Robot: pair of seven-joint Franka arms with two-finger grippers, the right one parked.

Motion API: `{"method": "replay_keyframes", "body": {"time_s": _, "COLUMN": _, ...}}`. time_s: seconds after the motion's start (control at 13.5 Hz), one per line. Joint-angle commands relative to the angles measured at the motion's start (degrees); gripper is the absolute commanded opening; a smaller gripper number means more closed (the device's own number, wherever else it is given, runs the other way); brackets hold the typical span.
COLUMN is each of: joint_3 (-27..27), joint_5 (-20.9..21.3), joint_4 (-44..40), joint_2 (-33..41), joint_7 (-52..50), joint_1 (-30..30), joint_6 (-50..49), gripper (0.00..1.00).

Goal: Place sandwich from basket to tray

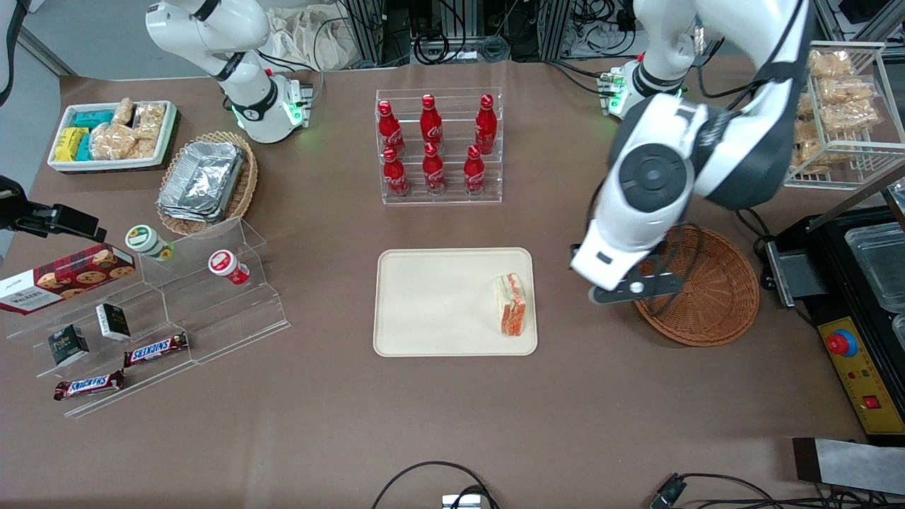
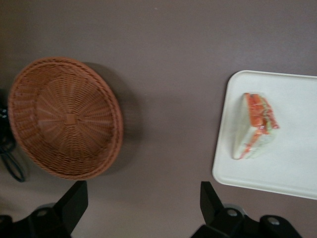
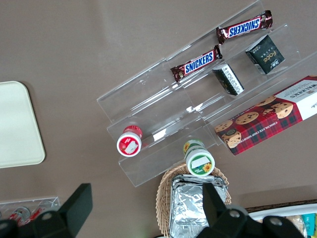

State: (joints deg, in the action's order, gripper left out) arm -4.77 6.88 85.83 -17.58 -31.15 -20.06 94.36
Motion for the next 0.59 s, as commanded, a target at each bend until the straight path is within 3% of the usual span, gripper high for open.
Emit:
{"method": "replay_keyframes", "body": {"time_s": 0.0, "joint_3": 7.47, "joint_5": -4.49, "joint_4": 4.87, "joint_2": 4.92, "joint_7": 8.87, "joint_1": -0.16, "joint_6": 1.19, "gripper": 1.00}}
{"method": "replay_keyframes", "body": {"time_s": 0.37, "joint_3": 17.15, "joint_5": -5.55, "joint_4": 4.87, "joint_2": 6.16, "joint_7": 18.91, "joint_1": -0.16, "joint_6": 0.74, "gripper": 1.00}}
{"method": "replay_keyframes", "body": {"time_s": 0.52, "joint_3": 22.24, "joint_5": -8.79, "joint_4": 4.43, "joint_2": 5.72, "joint_7": 25.05, "joint_1": -0.16, "joint_6": 0.48, "gripper": 1.00}}
